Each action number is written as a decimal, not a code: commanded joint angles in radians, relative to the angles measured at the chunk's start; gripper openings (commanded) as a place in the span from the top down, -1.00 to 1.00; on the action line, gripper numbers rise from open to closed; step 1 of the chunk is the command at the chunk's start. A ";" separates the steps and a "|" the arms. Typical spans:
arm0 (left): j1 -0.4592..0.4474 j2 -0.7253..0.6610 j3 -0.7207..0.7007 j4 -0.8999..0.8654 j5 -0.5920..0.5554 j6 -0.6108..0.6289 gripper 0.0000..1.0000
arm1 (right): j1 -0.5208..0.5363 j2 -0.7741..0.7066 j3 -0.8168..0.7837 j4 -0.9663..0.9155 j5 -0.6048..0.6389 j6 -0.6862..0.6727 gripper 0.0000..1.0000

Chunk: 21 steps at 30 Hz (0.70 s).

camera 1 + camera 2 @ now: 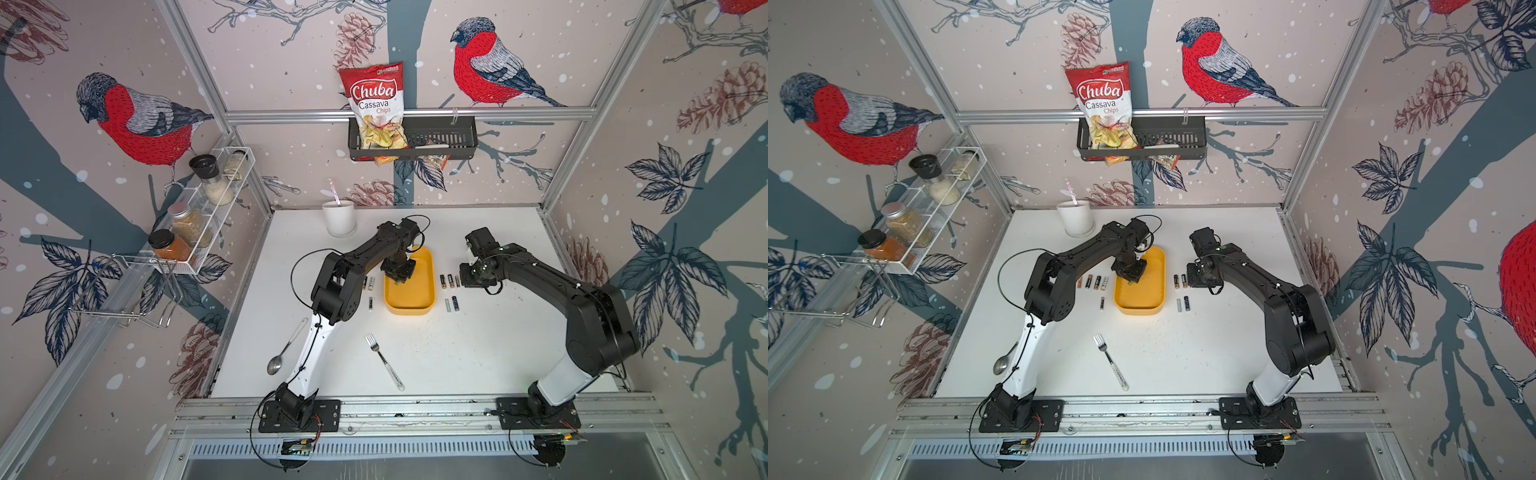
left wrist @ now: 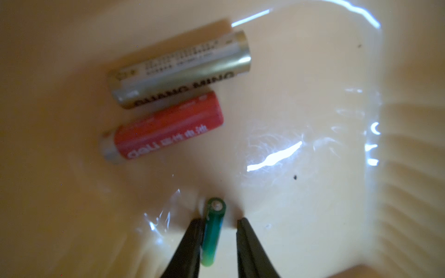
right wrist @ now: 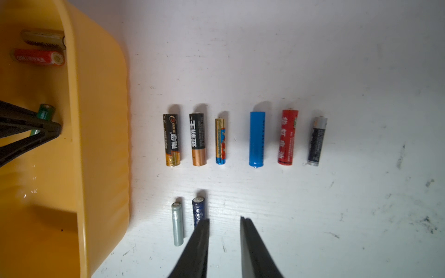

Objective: Take the batteries out of the storage box
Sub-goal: Pick up the battery from the storage box.

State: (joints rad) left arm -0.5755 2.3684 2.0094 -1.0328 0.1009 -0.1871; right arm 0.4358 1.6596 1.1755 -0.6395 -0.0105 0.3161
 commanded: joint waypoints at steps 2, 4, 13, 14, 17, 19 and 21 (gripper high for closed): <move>-0.003 -0.008 -0.012 -0.016 -0.012 -0.011 0.51 | 0.001 0.001 0.009 -0.005 -0.008 -0.004 0.42; -0.003 -0.006 -0.012 -0.010 -0.012 -0.015 0.58 | 0.001 0.000 0.010 -0.006 -0.008 -0.007 0.42; -0.002 -0.015 -0.014 0.000 -0.003 -0.026 0.76 | 0.002 0.003 0.011 -0.006 -0.011 -0.008 0.42; -0.002 -0.020 -0.016 0.003 -0.003 -0.028 0.76 | 0.002 0.005 0.011 -0.005 -0.011 -0.006 0.42; -0.003 -0.038 -0.021 0.007 0.001 -0.034 0.76 | 0.006 0.009 0.016 -0.006 -0.013 -0.006 0.42; -0.003 -0.050 -0.026 0.011 0.008 -0.038 0.76 | 0.008 0.013 0.019 -0.005 -0.013 -0.007 0.42; -0.003 -0.066 -0.033 0.018 0.020 -0.044 0.75 | 0.011 0.014 0.021 -0.005 -0.014 -0.007 0.42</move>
State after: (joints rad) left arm -0.5755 2.3280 1.9823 -1.0248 0.1043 -0.2138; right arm 0.4431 1.6699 1.1866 -0.6403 -0.0135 0.3130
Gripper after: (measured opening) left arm 0.149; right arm 0.289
